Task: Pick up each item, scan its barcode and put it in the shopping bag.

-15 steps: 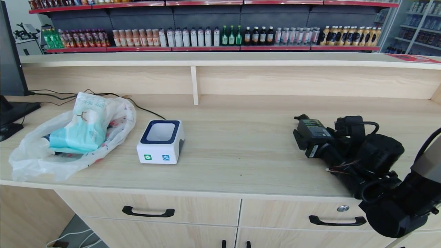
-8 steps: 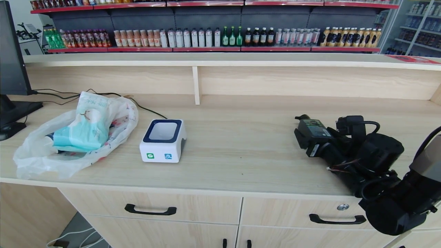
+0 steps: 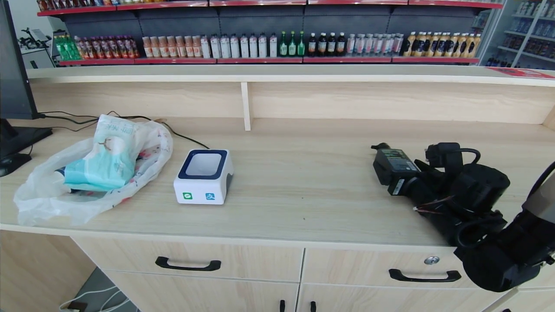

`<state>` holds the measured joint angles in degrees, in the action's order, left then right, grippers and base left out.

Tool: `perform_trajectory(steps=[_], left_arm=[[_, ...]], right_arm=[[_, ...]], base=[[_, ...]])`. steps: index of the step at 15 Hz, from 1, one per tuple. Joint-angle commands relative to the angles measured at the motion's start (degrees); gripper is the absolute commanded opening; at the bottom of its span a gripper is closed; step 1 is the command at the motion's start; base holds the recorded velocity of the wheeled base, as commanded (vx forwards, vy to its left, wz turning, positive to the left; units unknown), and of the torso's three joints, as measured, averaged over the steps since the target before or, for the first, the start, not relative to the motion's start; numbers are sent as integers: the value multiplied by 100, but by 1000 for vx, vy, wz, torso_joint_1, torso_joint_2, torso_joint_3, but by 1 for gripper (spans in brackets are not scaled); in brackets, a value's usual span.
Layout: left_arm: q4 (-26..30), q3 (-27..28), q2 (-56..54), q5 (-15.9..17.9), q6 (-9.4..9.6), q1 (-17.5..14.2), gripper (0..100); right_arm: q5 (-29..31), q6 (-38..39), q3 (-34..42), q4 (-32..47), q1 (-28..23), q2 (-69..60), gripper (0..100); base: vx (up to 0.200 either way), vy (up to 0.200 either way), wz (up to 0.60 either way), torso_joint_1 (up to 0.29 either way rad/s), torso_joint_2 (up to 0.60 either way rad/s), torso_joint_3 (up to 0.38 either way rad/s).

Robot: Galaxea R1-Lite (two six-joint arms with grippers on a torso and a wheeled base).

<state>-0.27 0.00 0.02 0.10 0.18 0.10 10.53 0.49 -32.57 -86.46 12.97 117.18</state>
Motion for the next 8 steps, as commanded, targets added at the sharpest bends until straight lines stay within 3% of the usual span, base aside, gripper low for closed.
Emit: perform_trajectory(steps=[1,8], left_arm=[[0,0,-2,-1,-1,-1,100],[9,0,-2,8,-1,-1,100]], right_arm=[[-25,109,146,454,118,-705,100],[-183,470,-909,3469,153,-1856,100]], base=[[0,0,0,0,0,0],[0,0,0,0,0,0]])
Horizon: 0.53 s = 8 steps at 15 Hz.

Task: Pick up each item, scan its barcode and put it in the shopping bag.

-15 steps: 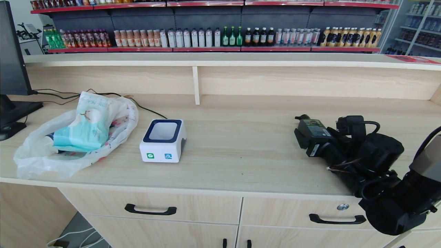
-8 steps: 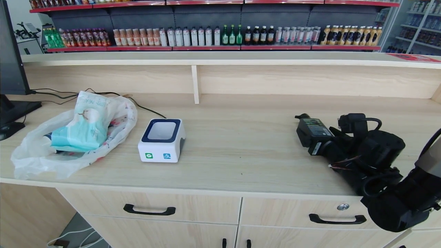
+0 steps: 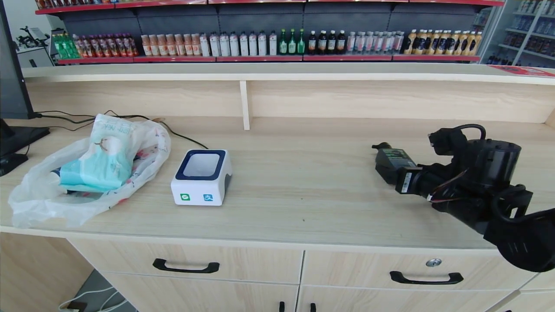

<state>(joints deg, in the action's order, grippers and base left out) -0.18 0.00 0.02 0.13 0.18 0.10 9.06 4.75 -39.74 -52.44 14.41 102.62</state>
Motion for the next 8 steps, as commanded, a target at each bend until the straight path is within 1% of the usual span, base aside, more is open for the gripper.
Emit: perform_trajectory(steps=[1,2,3,8], left_arm=[[1,0,-2,4,-1,-1,100],[-8,0,-2,-5,-1,-1,100],[-17,0,-2,-5,-1,-1,100],[-26,0,-2,4,-1,-1,100]], right_arm=[[-62,52,-192,147,9,-418,100],[-176,61,-245,402,9,-436,100],[-203,61,-236,472,-17,-374,100],[-431,61,-385,533,-52,83,100]], base=[[0,0,0,0,0,0],[0,0,0,0,0,0],[0,0,0,0,0,0],[0,0,0,0,0,0]])
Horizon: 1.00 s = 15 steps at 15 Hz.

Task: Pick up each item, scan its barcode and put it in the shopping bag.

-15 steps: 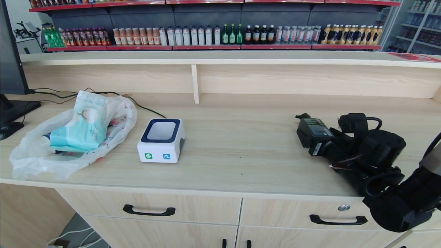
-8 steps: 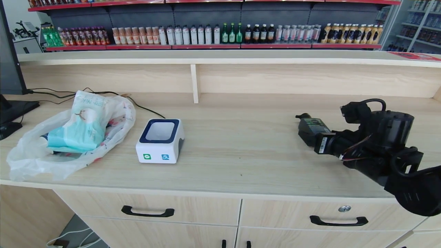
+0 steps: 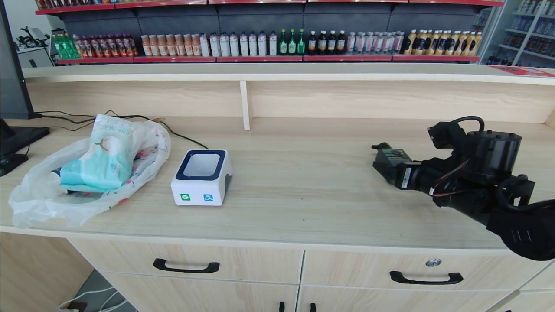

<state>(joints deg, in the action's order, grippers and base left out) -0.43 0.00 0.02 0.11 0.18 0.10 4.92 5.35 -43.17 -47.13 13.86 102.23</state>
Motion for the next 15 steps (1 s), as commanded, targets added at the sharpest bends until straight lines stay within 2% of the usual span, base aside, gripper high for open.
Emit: perform_trajectory(steps=[1,3,7,9,12,15], left_arm=[[-1,0,-2,-2,8,-1,100],[-10,0,-2,-2,8,-1,100],[-1,0,-2,-2,-1,-1,100],[-1,0,-2,-2,-1,-1,100],[-1,0,-2,-2,-1,-1,100],[-1,0,-2,-2,8,-1,100]], right_arm=[[-44,10,-69,72,-68,210,100],[-220,19,-790,564,-235,271,100],[-449,27,-2266,2797,-358,25,100],[-457,19,-2688,3526,-410,7,100],[-413,10,-3031,4229,-428,192,100],[-449,-8,-3479,4555,-428,631,100]], base=[[0,0,0,0,0,0],[0,0,0,0,0,0],[0,0,0,0,0,0],[0,0,0,0,0,0],[0,0,0,0,0,0],[0,0,0,0,0,0]])
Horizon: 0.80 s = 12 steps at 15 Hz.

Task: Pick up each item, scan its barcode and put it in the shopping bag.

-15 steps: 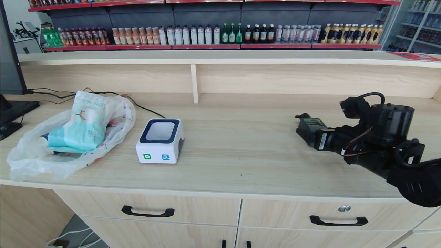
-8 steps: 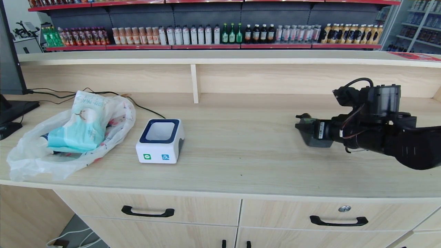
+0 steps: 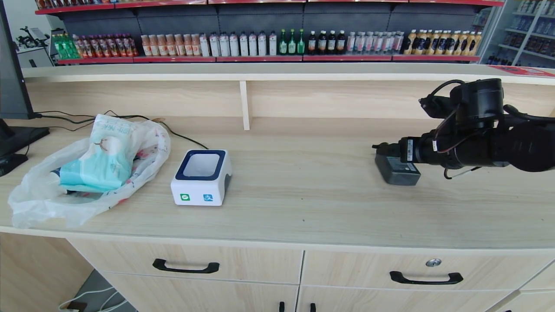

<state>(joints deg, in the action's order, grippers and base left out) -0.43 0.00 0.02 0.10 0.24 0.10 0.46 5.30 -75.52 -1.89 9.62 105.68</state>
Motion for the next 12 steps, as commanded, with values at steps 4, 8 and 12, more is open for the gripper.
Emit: perform_trajectory(steps=[4,8,12], left_arm=[[-1,0,-2,-1,2,-1,100],[8,0,-2,-1,-7,-1,100],[16,0,-2,-1,-7,-1,100]], right_arm=[[-240,-73,-1052,171,-250,823,100],[-626,-311,-1149,1006,-294,471,100],[-749,-328,-1175,2105,-364,199,100]], base=[[0,0,0,0,0,0],[0,0,0,0,0,0],[0,0,0,0,0,0]])
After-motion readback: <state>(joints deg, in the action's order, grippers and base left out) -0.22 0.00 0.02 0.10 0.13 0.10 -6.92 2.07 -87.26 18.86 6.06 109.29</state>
